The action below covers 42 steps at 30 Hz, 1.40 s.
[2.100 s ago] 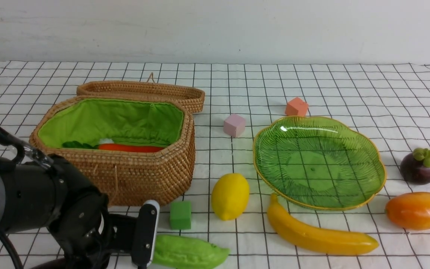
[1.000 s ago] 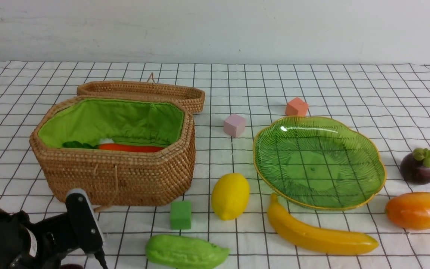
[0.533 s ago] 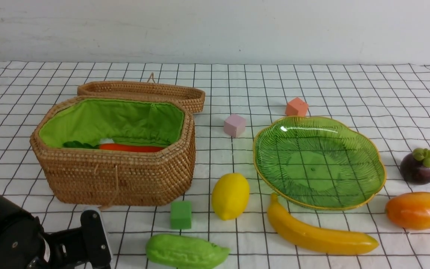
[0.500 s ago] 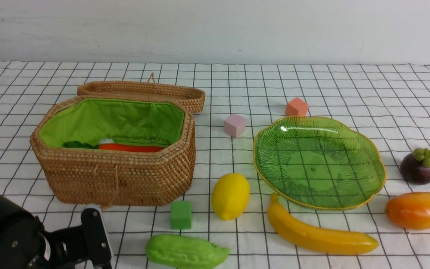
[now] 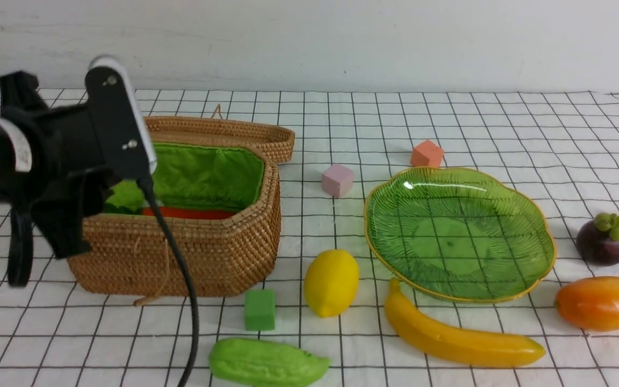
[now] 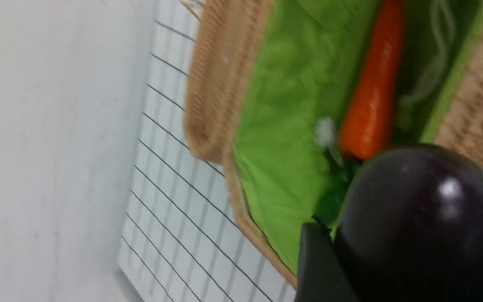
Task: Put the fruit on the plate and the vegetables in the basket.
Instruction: Use the left arm to grab an eggplant and put it into the left basket, then take a chayote with your left arm and place it on the basket on the left.
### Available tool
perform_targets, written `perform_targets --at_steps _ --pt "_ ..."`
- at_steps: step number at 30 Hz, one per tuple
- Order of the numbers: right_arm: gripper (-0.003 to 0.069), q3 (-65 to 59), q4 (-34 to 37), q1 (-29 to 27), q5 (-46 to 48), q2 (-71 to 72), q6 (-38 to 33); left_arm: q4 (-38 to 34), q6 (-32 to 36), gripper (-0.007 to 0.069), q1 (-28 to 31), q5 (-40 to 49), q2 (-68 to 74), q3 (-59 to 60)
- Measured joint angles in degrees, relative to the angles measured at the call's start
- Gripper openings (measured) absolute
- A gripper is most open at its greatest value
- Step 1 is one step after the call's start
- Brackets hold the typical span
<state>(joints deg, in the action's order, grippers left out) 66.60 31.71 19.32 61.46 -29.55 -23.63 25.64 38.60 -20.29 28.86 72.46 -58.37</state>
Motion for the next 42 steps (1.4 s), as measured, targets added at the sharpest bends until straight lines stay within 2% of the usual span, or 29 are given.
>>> perform_targets --at_steps 11,14,16,18,23,27,28,29,32,33,34,35,36,37,38,40,41,42 --pt "0.0225 0.0 1.2 0.0 0.3 0.0 1.3 1.1 0.4 0.0397 0.0 -8.1 18.0 -7.4" --pt "0.0225 0.0 0.9 0.0 0.5 0.0 1.8 1.1 0.4 0.0488 0.0 -10.1 18.4 -7.4" --pt "0.0225 0.0 0.9 0.0 0.5 0.0 1.8 1.1 0.4 0.0587 -0.1 -11.2 18.1 -7.5" --pt "0.0225 0.0 0.8 0.0 0.5 0.0 1.8 1.1 0.4 0.0646 -0.3 -11.0 17.5 -7.5" --pt "0.0225 0.0 0.7 0.0 0.5 0.0 1.8 1.1 0.4 0.0651 -2.1 -7.5 15.3 -7.6" --pt "0.0225 0.0 0.7 0.0 0.5 0.0 1.8 0.2 -0.4 0.0593 -4.9 -1.6 12.2 -7.6" --pt "0.0225 0.0 0.7 0.0 0.6 0.0 1.8 -2.2 -3.4 0.0548 -6.3 1.7 10.2 -7.6" --pt "0.0225 0.0 0.7 0.0 0.7 0.0 1.8 -2.6 -4.0 0.0541 -6.5 1.7 10.0 -7.6" --pt "0.0225 0.0 0.7 0.0 1.6 0.0 1.8 -11.5 -21.6 0.0367 -10.4 8.2 5.7 -7.6" --pt "0.0225 0.0 0.7 0.0 1.7 0.0 1.8 -12.5 -22.5 0.0353 -10.7 8.9 5.2 -7.6" --pt "0.0225 0.0 0.7 0.0 2.2 0.0 1.8 -15.9 -27.3 0.0225 -13.5 12.4 3.6 -7.8" --pt "0.0225 0.0 0.7 0.0 2.2 0.0 1.8 -16.2 -27.5 0.0211 -13.9 12.8 3.4 -7.8" --pt "0.0225 0.0 0.7 0.0 2.3 0.0 1.8 -17.9 -27.8 0.0155 -15.5 14.9 2.9 -7.9" --pt "0.0225 0.0 0.7 0.0 2.4 0.0 1.8 -19.9 -26.9 0.0053 -18.9 19.8 2.4 -7.9" --pt "0.0225 0.0 0.7 0.0 2.4 0.0 1.8 -21.7 -25.6 0.0001 -21.7 23.5 2.5 -7.9" --pt "0.0225 0.0 0.7 0.0 2.5 0.0 1.8 -23.2 -23.8 -0.0013 -24.0 26.7 3.0 -7.8" --pt "0.0225 0.0 0.7 0.0 2.5 0.0 1.8 -24.4 -21.8 -0.0013 -27.8 29.4 4.0 -7.4" --pt "0.0225 0.0 0.7 0.0 2.5 0.0 1.8 -24.5 -21.8 -0.0013 -28.2 29.6 4.2 -7.4"
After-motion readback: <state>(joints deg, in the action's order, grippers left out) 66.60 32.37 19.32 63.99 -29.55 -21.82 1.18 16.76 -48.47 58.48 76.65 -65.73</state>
